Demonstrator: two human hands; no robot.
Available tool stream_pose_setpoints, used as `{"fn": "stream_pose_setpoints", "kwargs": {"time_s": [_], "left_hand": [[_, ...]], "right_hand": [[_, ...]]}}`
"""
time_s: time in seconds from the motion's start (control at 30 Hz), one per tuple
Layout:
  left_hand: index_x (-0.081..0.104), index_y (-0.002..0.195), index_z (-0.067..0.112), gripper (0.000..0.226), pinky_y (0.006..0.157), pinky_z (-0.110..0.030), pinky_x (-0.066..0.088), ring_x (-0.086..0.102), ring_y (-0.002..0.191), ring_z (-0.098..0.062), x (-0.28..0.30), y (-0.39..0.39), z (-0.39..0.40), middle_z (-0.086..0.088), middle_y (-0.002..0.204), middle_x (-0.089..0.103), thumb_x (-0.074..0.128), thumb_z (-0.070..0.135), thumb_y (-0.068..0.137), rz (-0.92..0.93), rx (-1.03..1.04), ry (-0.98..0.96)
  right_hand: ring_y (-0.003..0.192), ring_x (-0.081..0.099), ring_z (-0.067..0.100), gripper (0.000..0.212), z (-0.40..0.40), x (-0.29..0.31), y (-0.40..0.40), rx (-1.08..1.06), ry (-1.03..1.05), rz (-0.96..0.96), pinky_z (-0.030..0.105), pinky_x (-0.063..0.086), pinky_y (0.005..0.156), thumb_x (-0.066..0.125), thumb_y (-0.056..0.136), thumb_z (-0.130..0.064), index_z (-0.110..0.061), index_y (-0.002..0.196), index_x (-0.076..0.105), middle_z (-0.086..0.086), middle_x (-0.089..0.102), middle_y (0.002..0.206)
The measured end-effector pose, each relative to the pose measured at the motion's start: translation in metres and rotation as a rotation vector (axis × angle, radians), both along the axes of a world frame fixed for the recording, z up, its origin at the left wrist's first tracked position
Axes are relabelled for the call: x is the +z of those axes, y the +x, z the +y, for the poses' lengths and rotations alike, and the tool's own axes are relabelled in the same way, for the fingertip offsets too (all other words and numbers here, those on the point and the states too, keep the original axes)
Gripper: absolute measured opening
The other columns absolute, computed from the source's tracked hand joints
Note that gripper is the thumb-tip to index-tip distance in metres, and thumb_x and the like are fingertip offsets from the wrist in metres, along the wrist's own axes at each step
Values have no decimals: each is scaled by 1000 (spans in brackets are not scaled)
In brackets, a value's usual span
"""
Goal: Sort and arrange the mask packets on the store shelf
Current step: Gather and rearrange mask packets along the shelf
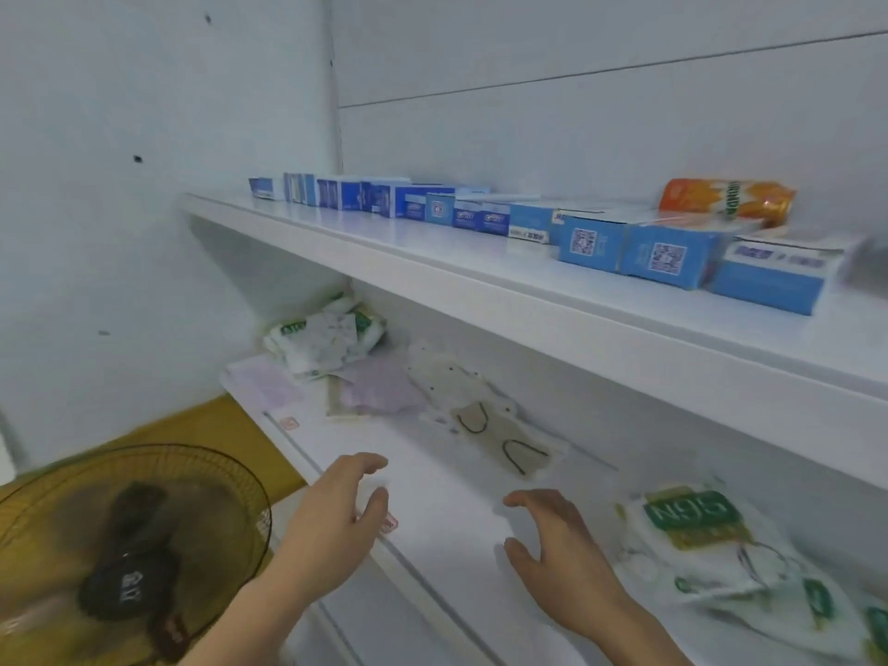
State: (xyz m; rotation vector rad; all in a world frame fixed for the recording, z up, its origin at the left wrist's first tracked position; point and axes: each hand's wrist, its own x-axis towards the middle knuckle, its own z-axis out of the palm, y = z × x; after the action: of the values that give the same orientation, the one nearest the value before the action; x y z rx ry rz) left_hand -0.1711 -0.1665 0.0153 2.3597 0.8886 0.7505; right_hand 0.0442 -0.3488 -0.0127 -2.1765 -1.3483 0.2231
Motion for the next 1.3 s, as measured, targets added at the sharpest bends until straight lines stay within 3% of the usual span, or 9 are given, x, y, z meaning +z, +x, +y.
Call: {"fn": "stream_pose_setpoints", "kwargs": {"time_s": [0.37, 0.5, 0.6, 0.73, 0.83, 0.93, 1.1, 1.2, 1.3], "left_hand": [[54, 132, 26, 33, 100, -21, 40, 51, 118, -4, -49, 69, 220, 15, 128, 52, 57, 26, 99, 121, -325, 23], [66, 117, 21, 34, 86, -26, 49, 61, 100, -15, -55, 80, 280, 12, 109, 59, 53, 29, 87, 34, -361, 48], [68, 111, 24, 39, 74, -30, 50, 63, 90, -20, -51, 89, 316, 6, 104, 65, 56, 25, 74, -17, -331, 197], [53, 136, 37, 78, 88, -52, 50, 58, 121, -33, -62, 102, 352, -3, 137, 57, 57, 35, 59, 319, -327, 315], [42, 139, 37, 72, 92, -52, 53, 52, 127, -38, -80, 110, 359, -9, 143, 50, 54, 40, 68, 258, -396, 149], [52, 138, 23, 59, 101, -43, 51, 52, 129, -32, -89, 113, 353, -11, 146, 46, 54, 21, 79, 98, -455, 78], [56, 135, 20, 56, 102, -22, 44, 53, 118, -11, -71, 97, 370, -3, 137, 52, 61, 3, 81, -51, -563, 99], [61, 126, 21, 58, 94, -11, 39, 53, 102, -7, -49, 67, 402, 5, 125, 55, 52, -7, 75, 12, -553, 131], [60, 121, 27, 67, 103, -30, 44, 49, 118, -9, -33, 31, 439, 10, 126, 53, 42, -15, 72, 199, -591, 122]], "right_hand": [[138, 38, 14, 44, 164, -21, 17, -391, 12, 60, 24, 31, 112, 58, 96, -25, -33, 138, 47, -11, 39, 143], [133, 40, 16, 43, 223, -20, 10, -458, -16, 4, 28, 35, 108, 59, 95, -24, -34, 135, 48, -17, 36, 128], [144, 30, 29, 53, 249, -27, 19, -650, -83, -75, 44, 30, 116, 59, 90, -22, -30, 141, 46, -4, 39, 147], [140, 26, 32, 62, 255, -41, 26, -852, -175, -45, 59, 30, 110, 55, 80, -23, -37, 138, 37, -3, 35, 148], [132, 43, 36, 66, 264, -52, 15, -808, -51, -171, 60, 39, 104, 67, 64, -5, -26, 125, 56, 4, 50, 138], [119, 56, 29, 64, 286, -45, 5, -631, 154, -213, 41, 46, 97, 71, 64, -1, -25, 122, 60, 0, 56, 129], [138, 38, 16, 60, 355, -29, -15, -303, 145, -129, 35, 35, 113, 52, 84, -47, -28, 141, 49, -6, 45, 147], [142, 35, 22, 63, 387, -32, -17, -297, 49, -150, 39, 29, 116, 54, 88, -54, -27, 146, 46, -1, 43, 151], [137, 40, 26, 59, 407, -34, -18, -357, -84, -172, 41, 32, 112, 62, 89, -46, -28, 143, 45, 0, 45, 147]]}}
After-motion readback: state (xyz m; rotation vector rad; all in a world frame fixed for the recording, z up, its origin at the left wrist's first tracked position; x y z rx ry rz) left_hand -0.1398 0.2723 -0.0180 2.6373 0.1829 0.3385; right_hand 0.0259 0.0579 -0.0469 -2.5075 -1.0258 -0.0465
